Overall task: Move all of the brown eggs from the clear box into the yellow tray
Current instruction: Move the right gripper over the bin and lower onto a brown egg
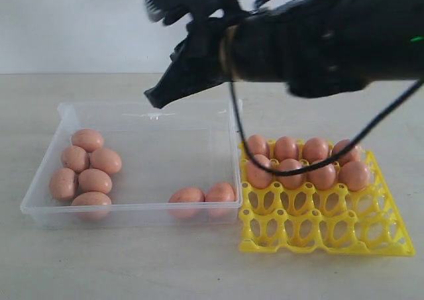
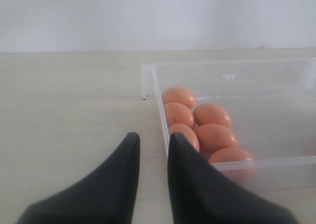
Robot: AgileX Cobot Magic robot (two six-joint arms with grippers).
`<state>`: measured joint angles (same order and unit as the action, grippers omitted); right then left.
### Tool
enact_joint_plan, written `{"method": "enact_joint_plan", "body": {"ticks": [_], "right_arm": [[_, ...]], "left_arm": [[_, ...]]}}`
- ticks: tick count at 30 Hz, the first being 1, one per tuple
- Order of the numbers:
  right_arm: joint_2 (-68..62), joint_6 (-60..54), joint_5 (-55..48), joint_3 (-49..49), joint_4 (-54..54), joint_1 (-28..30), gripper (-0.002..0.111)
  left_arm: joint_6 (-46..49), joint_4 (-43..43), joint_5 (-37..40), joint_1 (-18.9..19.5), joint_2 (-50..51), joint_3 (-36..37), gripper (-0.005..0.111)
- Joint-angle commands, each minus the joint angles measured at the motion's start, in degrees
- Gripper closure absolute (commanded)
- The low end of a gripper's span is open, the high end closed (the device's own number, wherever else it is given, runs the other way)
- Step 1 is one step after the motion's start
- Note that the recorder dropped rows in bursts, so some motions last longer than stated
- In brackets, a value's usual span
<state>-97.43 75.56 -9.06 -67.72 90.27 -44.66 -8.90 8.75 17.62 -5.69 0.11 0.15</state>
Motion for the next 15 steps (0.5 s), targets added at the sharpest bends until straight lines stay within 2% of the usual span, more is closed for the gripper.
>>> {"method": "enact_joint_plan", "body": {"ticks": [1, 2, 4, 6, 8, 10, 13, 14, 15], "right_arm": [[-8.04, -33.40, -16.20, -10.72, -37.98, -4.62, 0.109], [-9.47, -48.47, -17.64, -13.81, -51.63, -4.62, 0.109], [-13.65, -76.31, -26.98, -24.33, -80.77, -3.65, 0.109], [-18.20, -87.96, -39.82, -34.64, -95.87, -2.68, 0.109], [-23.66, -89.15, -50.66, -44.92, -101.46, -2.03, 0.109], [-28.77, -88.60, -58.02, -54.97, -101.77, -1.71, 0.109], [-34.43, -84.48, -60.90, -64.62, -102.85, -1.36, 0.108], [-35.90, -84.58, -60.90, -67.07, -103.57, -1.36, 0.105], [-39.15, -85.18, -60.90, -70.85, -104.94, -1.36, 0.094]], "left_arm": [[-0.55, -0.34, -0.04, -0.19, -0.11, -0.15, 0.085], [-0.55, -0.34, -0.04, -0.19, -0.11, -0.15, 0.085], [-0.55, -0.34, -0.04, -0.19, -0.11, -0.15, 0.085], [-0.55, -0.34, -0.04, -0.19, -0.11, -0.15, 0.085], [-0.55, -0.34, -0.04, -0.19, -0.11, -0.15, 0.085], [-0.55, -0.34, -0.04, -0.19, -0.11, -0.15, 0.085], [-0.55, -0.34, -0.04, -0.19, -0.11, -0.15, 0.085], [-0.55, -0.34, -0.04, -0.19, -0.11, -0.15, 0.085], [-0.55, -0.34, -0.04, -0.19, -0.11, -0.15, 0.085]]}}
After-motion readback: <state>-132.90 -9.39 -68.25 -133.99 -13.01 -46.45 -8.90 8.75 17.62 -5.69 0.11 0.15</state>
